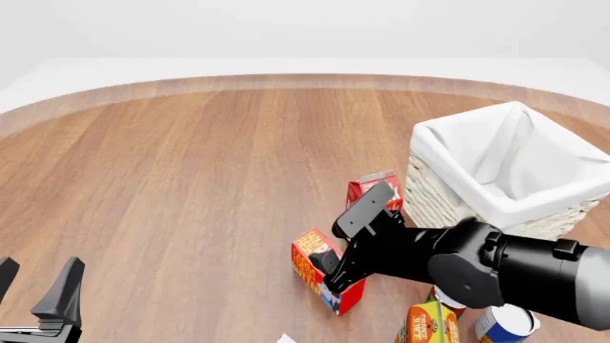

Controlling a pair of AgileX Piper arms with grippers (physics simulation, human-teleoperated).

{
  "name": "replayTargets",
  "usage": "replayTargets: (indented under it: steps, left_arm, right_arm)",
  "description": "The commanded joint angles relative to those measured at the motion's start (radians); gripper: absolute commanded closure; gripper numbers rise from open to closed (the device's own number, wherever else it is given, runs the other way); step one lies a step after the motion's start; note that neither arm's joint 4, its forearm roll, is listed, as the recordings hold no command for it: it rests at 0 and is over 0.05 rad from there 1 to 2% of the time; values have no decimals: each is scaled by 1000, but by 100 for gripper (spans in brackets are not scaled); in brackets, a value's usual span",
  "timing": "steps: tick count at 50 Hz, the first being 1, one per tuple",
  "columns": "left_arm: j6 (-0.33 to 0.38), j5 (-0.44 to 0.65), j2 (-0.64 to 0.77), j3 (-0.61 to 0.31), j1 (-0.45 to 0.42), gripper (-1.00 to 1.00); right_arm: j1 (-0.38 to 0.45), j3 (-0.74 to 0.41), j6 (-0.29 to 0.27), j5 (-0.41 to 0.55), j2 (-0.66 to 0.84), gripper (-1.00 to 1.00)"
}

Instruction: Pick up the cream cheese box and the butter, and put them in the basket.

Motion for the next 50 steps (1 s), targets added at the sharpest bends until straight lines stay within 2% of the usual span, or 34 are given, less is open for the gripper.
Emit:
replayTargets:
  steps: [1, 50]
  left_arm:
    - [0, 0, 0, 0, 0, -100]
    - [0, 0, 0, 0, 0, -100]
  right_arm:
    - [-4, 17, 5, -15, 11, -100]
    - [-27, 72, 2, -118, 111, -100]
